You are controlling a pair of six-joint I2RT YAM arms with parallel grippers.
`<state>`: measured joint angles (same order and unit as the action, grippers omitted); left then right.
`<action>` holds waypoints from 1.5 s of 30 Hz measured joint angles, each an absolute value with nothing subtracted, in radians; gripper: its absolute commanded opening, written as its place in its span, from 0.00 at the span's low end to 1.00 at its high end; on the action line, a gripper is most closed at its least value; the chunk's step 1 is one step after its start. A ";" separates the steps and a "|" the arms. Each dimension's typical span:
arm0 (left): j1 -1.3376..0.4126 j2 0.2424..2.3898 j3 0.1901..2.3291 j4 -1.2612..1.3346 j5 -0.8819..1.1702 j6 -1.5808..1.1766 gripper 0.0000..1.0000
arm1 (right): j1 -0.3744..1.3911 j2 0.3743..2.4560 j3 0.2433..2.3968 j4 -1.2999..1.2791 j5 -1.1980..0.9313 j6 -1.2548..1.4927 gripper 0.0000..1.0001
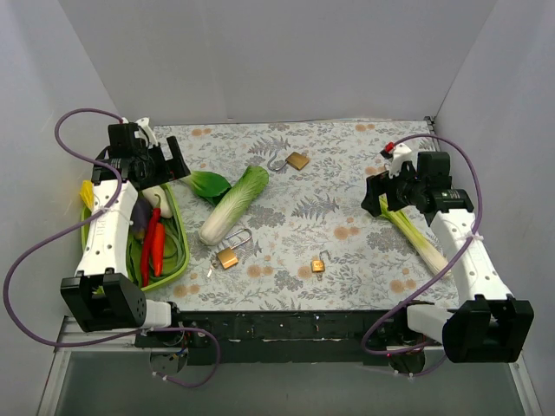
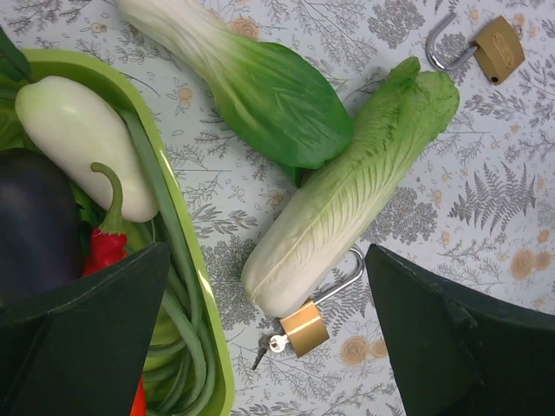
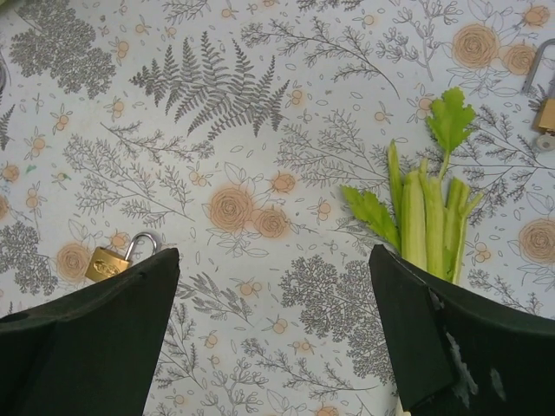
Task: Lock with the key
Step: Pick up the lock from the center of the board.
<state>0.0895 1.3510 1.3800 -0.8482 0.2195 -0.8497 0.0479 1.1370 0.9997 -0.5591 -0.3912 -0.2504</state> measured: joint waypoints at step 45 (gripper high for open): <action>0.089 1.315 1.365 -0.617 0.372 -0.872 0.98 | -0.168 2.111 1.773 -0.675 -0.178 -0.366 0.98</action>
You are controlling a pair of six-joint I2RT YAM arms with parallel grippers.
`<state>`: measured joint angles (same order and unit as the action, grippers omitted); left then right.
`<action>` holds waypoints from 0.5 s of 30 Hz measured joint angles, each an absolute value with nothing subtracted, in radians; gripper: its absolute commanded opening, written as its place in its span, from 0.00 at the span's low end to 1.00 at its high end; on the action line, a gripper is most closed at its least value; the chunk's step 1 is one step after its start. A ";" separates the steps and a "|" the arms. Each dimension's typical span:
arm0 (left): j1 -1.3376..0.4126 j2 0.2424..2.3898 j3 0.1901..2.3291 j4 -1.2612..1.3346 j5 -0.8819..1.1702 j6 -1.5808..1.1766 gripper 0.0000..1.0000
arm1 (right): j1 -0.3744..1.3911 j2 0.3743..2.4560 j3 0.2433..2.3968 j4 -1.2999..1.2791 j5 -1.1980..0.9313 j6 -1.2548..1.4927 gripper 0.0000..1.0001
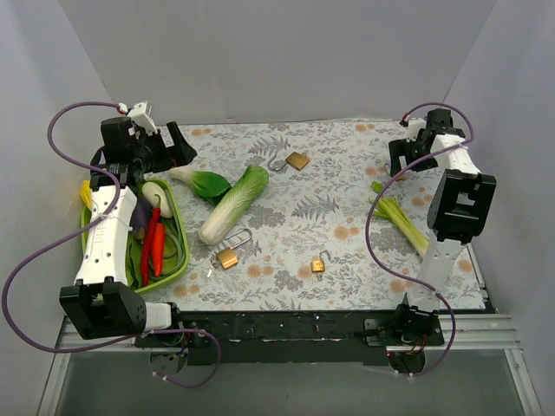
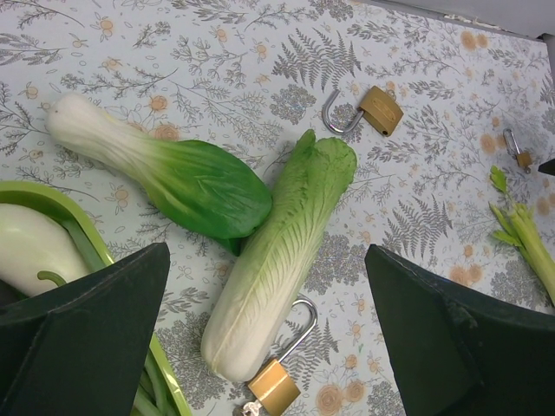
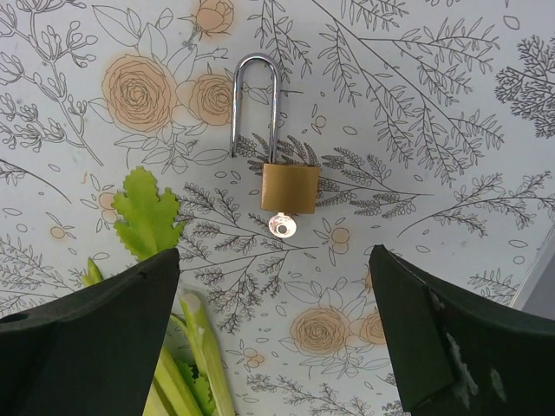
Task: Lock with the key
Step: Pick up the lock from the center of the board.
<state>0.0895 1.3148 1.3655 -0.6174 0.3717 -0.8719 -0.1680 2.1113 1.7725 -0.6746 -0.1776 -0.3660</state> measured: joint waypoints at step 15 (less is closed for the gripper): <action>0.089 1.323 1.365 -0.616 0.375 -0.872 0.98 | -0.166 2.151 1.773 -0.670 -0.174 -0.369 0.95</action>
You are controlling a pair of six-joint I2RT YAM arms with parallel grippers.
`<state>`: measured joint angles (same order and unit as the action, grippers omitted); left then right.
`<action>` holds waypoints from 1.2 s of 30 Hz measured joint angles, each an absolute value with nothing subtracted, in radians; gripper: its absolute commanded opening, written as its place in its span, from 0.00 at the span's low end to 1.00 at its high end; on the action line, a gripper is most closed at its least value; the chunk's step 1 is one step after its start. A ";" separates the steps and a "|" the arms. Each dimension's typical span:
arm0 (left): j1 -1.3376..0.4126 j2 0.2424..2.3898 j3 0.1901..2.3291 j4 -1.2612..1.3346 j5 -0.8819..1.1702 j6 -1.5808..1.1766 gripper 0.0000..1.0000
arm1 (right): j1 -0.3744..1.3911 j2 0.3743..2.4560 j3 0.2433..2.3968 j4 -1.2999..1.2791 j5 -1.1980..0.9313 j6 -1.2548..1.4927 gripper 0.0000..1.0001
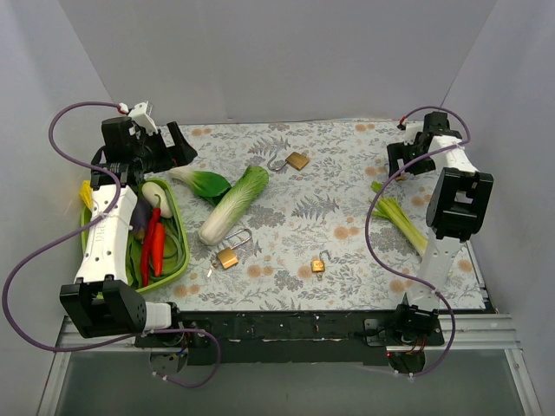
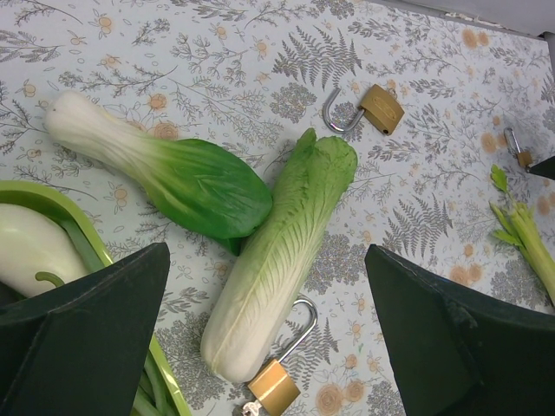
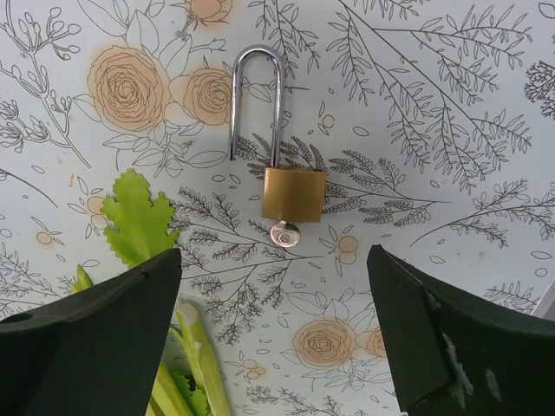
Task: Lock with the key
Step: Pick up the lock from the center of the board.
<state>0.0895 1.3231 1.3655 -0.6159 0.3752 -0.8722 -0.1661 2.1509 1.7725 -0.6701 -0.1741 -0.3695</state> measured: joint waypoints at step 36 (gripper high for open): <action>0.089 1.354 1.366 -0.606 0.375 -0.894 0.98 | -0.166 2.249 1.785 -0.566 -0.126 -0.352 0.04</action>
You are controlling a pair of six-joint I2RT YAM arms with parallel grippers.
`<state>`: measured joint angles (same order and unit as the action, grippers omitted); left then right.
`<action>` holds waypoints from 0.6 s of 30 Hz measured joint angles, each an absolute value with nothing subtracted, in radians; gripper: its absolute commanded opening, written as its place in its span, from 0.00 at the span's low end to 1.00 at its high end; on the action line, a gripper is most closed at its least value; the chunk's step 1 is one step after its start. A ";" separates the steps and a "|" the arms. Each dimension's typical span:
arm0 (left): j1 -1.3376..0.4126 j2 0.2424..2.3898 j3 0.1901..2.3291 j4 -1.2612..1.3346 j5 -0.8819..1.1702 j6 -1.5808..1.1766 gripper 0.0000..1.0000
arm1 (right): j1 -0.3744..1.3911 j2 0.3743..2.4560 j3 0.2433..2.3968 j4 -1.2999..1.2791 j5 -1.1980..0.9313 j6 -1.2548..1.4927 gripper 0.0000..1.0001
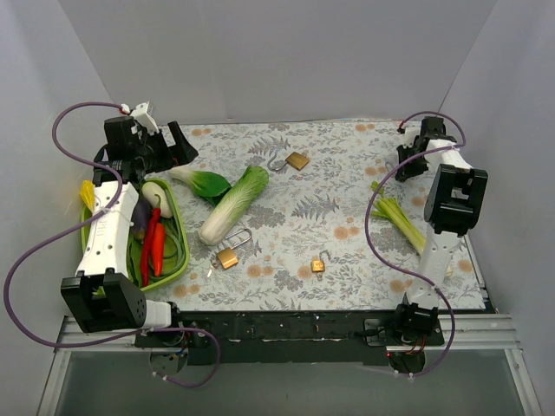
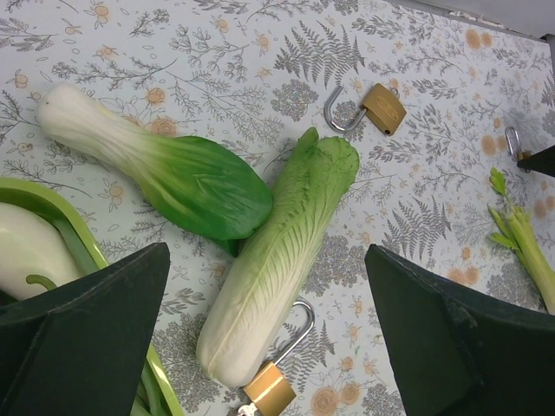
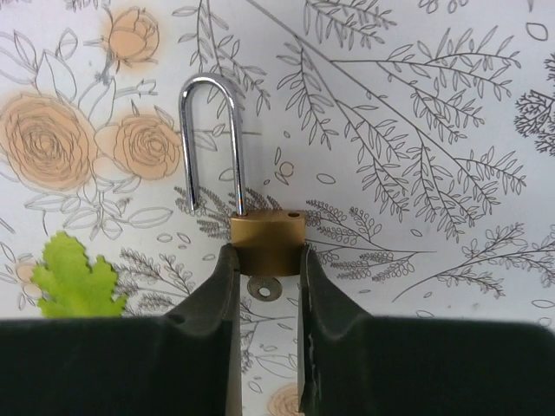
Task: Lock with the key
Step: Pick up the lock from the center of the board.
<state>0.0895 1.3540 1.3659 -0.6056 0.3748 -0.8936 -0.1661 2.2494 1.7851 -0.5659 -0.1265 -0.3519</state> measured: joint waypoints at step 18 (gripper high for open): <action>0.089 1.354 1.390 -0.672 0.633 -0.815 0.98 | -0.129 2.090 1.870 -0.756 -0.336 -0.456 0.01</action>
